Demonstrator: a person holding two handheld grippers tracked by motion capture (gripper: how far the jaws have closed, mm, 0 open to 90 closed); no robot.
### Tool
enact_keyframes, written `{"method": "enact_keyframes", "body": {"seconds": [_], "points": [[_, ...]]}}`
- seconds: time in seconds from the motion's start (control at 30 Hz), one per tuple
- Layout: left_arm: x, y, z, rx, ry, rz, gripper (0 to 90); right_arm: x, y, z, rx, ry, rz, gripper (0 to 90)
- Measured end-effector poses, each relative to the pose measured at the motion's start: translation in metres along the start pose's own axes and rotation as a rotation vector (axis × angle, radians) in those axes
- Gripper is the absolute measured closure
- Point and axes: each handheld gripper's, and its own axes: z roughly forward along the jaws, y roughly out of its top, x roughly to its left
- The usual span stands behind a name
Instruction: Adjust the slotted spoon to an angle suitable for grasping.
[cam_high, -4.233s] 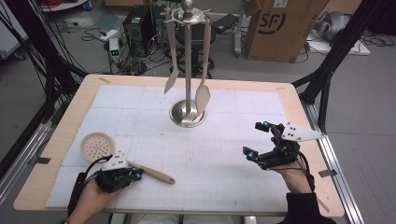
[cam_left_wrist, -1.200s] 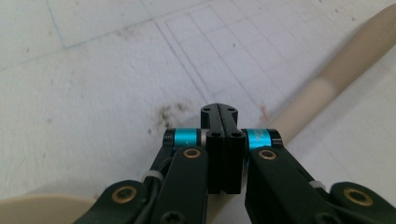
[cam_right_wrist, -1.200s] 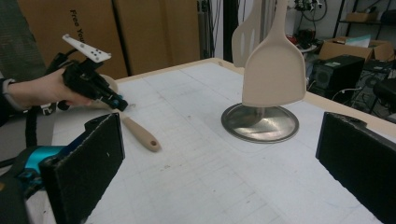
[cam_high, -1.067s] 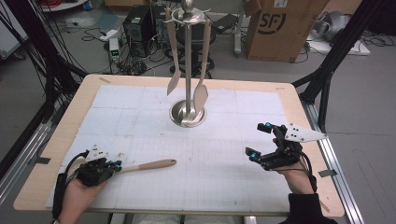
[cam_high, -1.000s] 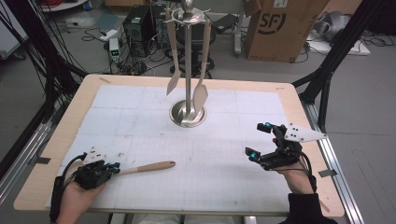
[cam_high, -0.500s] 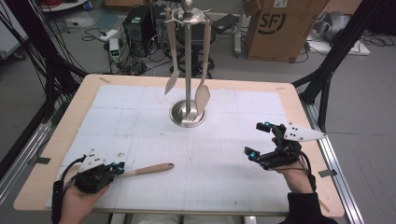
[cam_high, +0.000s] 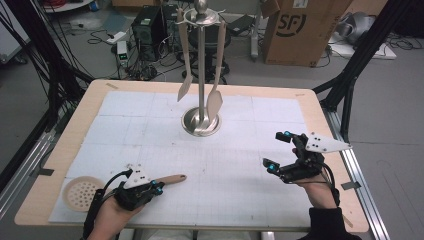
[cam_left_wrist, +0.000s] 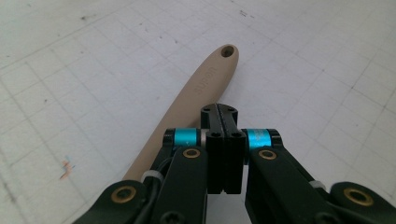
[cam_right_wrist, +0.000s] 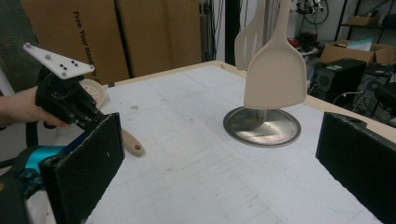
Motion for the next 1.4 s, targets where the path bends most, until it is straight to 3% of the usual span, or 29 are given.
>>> {"method": "enact_keyframes", "body": {"seconds": [0.1,0.33,0.77,0.9,1.13,1.4], "points": [[0.002,0.001,0.007,0.020,0.007,0.002,89.9,0.000,-0.001,-0.001,0.000,-0.002,-0.001,0.3],[0.010,0.006,0.018,0.013,0.024,-0.014,89.9,0.000,-0.001,-0.003,-0.001,-0.007,0.002,0.3],[0.028,0.015,0.036,-0.045,0.074,-0.044,89.9,0.000,-0.001,-0.002,-0.002,-0.007,-0.003,0.2],[0.034,0.016,0.038,-0.057,0.084,-0.072,89.8,0.000,-0.001,-0.002,0.001,-0.006,-0.001,0.2],[0.031,0.014,0.031,-0.076,0.060,-0.054,87.7,-0.001,-0.001,-0.003,-0.005,-0.005,0.000,0.3],[0.027,0.015,-0.002,-0.196,0.026,-0.095,70.8,-0.002,-0.001,-0.004,-0.007,-0.005,-0.001,0.3]]}}
